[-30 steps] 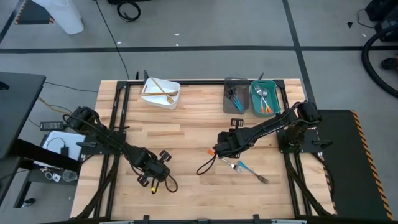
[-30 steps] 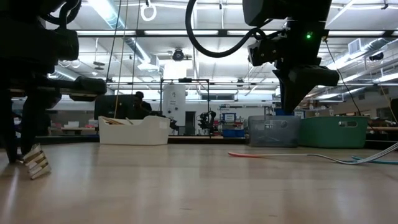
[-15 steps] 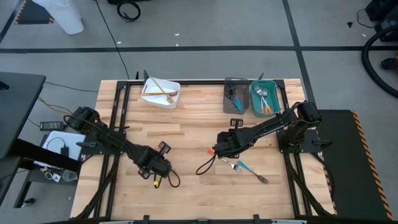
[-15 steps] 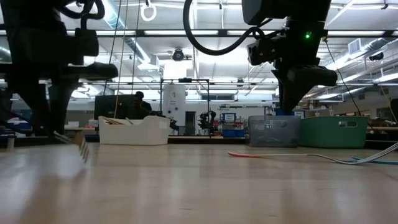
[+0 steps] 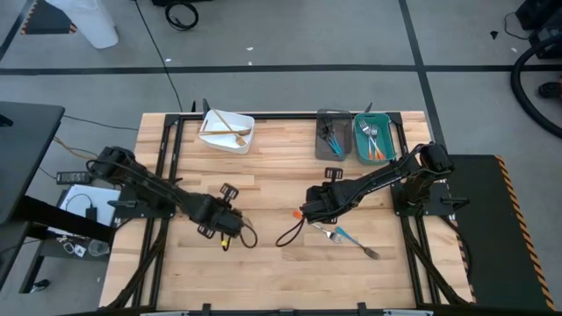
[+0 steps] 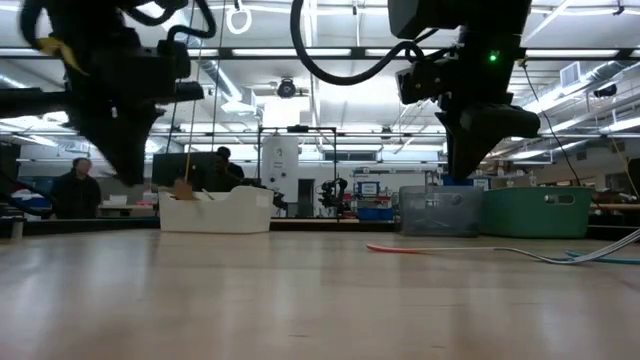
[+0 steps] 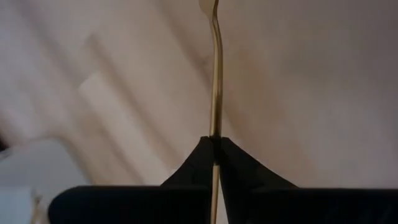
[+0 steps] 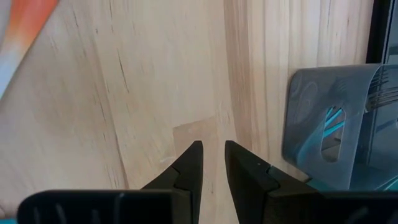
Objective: Sort silverware by color (type)
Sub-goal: Put the gold fork into the white bin
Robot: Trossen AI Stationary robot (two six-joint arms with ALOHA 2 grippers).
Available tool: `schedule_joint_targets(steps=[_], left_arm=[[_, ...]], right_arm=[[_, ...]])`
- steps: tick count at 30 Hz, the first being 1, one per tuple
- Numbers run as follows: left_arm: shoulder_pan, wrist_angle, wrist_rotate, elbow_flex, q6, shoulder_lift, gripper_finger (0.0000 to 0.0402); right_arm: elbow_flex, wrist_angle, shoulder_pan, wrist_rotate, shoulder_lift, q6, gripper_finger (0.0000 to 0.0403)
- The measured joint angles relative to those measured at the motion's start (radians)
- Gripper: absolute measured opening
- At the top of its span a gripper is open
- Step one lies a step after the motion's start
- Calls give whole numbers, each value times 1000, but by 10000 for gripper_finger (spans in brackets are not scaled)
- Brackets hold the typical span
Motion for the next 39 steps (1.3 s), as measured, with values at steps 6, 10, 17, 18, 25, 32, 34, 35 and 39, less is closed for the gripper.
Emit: schedule_joint_targets(steps=[6,10,17,18,25,32,34,35,39], left_arm=[[82,-21,-75,0,12,-107,17],[154,-20,-112,1,40,-160,17],[280,-22,-151,1,119,-169,17],[299,-20,-152,1,137,-169,17],[412,-23,-190,1,190,-168,17],[518,-20,-229,1,203,-168,17],[545,-20,-237,1,211,-168,17],[558,-19,-238,1,217,-167,17],[617,7,-240,1,240,-167,17]], right_arm=[[0,25,0,2,0,-2,78],[0,41,0,3,0,-8,78],[0,52,0,3,0,-11,78],[0,53,0,3,0,-11,78],[0,67,12,6,0,-22,78],[0,82,22,7,0,-22,78],[0,89,23,6,0,-24,78],[0,93,23,6,0,-25,78],[0,107,23,6,0,-25,78]])
